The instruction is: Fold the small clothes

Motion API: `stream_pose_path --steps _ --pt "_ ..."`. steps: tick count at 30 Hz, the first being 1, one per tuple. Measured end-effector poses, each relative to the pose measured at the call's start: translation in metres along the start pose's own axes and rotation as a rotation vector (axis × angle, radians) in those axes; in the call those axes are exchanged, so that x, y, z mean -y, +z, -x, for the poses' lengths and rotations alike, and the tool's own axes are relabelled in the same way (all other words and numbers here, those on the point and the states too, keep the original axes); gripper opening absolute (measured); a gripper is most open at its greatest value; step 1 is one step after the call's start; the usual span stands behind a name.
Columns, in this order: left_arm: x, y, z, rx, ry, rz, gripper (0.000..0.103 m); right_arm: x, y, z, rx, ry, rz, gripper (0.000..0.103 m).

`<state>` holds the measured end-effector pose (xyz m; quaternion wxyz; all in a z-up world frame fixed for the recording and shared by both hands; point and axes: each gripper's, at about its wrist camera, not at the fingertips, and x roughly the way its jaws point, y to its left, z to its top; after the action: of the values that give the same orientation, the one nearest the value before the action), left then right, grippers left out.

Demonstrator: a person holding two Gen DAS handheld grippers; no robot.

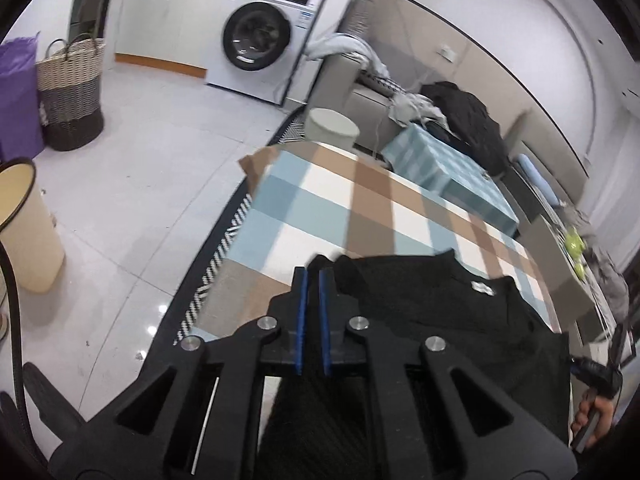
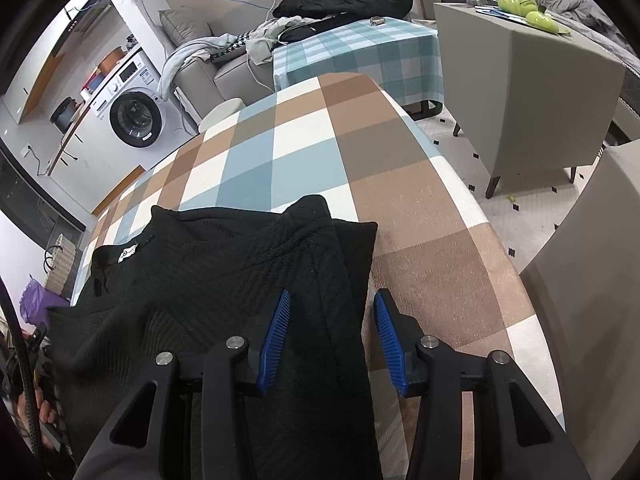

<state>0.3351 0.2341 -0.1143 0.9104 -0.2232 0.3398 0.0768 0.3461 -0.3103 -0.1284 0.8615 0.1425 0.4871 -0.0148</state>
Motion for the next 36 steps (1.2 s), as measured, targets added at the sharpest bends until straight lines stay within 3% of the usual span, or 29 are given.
stream_pose_path --steps 7,11,13,16,18,25,28,32,36 --pt "-0.002 -0.001 -0.007 -0.044 0.015 -0.013 0.005 -0.004 0.001 0.004 0.020 0.003 0.001 0.045" --pt "0.024 -0.005 -0.013 -0.048 0.027 -0.100 0.044 -0.008 0.003 0.004 0.021 0.008 0.006 0.045" --pt "0.039 -0.005 -0.020 -0.041 0.041 -0.159 0.050 -0.009 0.003 0.004 0.019 0.008 0.009 0.045" --pt "0.054 -0.004 -0.043 -0.073 0.108 -0.224 0.047 -0.009 0.003 0.004 0.019 0.010 0.007 0.045" --pt "0.054 -0.002 -0.056 -0.113 0.114 -0.211 0.005 -0.008 0.004 0.004 0.017 0.009 0.002 0.045" --pt "0.026 0.012 -0.018 0.045 -0.061 -0.032 0.005 0.000 0.005 0.003 0.016 0.004 -0.006 0.045" --pt "0.010 0.016 -0.025 0.014 -0.088 0.039 0.005 0.005 0.005 -0.002 0.006 0.012 -0.024 0.045" --pt "0.008 0.009 -0.042 -0.063 -0.032 0.032 0.006 0.005 0.005 -0.001 0.018 0.019 -0.026 0.045" --pt "0.009 0.005 -0.050 -0.096 -0.023 0.021 0.009 0.001 0.006 0.001 0.040 0.035 -0.014 0.045"
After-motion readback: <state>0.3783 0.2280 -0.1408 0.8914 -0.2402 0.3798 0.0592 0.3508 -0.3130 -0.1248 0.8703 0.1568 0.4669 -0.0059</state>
